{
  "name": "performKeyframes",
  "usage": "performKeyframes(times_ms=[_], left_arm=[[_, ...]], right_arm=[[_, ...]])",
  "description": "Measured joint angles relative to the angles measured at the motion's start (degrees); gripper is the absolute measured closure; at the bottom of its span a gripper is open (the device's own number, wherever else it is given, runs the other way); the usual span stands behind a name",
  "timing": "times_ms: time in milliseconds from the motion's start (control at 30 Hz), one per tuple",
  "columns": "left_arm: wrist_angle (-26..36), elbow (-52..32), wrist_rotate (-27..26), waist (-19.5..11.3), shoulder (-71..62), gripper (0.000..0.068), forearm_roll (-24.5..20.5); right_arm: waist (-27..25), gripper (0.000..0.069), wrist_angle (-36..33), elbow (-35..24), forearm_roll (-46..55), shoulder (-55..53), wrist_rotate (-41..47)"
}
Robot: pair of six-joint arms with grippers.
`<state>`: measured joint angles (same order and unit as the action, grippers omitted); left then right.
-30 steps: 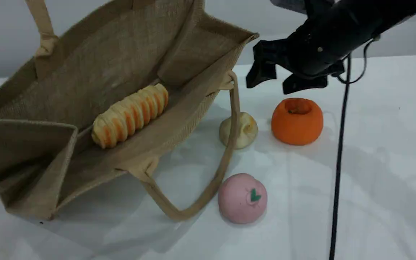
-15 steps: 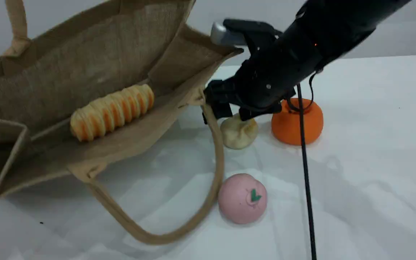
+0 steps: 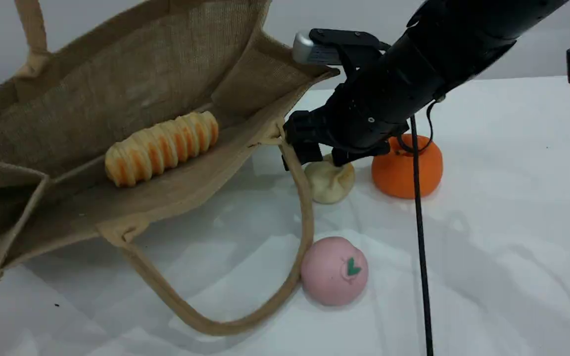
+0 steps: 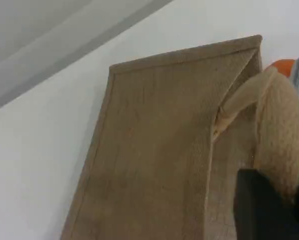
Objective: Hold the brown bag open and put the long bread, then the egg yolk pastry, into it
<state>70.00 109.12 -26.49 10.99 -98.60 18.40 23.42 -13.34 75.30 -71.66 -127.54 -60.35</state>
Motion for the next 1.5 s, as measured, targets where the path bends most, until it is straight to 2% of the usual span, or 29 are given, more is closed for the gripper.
performKeyframes(times_ms=[300,733,833,933,967,1033,1100,1367,1500], left_arm=[[-0.1,0.0,0.1,0.0,0.0,0.0599,0.0],[0.0,0.0,0.0,0.0,0.0,0.0599,-0.1],[0.0,0.0,0.0,0.0,0.0,0.0599,-0.1],[0.0,0.0,0.0,0.0,0.0,0.0599,-0.1],[0.0,0.0,0.0,0.0,0.0,0.0599,-0.1],[0.0,0.0,0.0,0.0,0.0,0.0599,-0.1],[0.0,0.0,0.0,0.0,0.0,0.0599,0.0],[0.0,0.0,0.0,0.0,0.0,0.0599,0.0],[-0.1,0.0,0.0,0.0,0.0,0.0599,0.4]], right_arm=[[0.0,0.012,8.3,0.0,0.4,0.6,-0.1],[0.0,0.0128,7.3,0.0,0.3,-4.5,-0.1],[0.0,0.0205,6.2,0.0,1.5,-4.5,-0.1],[0.0,0.0364,5.5,0.0,1.5,-4.4,-0.1],[0.0,0.0444,5.5,0.0,1.5,-4.4,-0.1],[0.0,0.0557,5.4,0.0,1.5,-4.4,-0.2],[0.0,0.0626,5.2,0.0,1.4,-4.4,-0.2],[-0.1,0.0653,2.8,-0.2,2.2,-1.2,-0.2],[-2.5,0.0653,3.6,-0.1,3.6,2.6,-0.2]])
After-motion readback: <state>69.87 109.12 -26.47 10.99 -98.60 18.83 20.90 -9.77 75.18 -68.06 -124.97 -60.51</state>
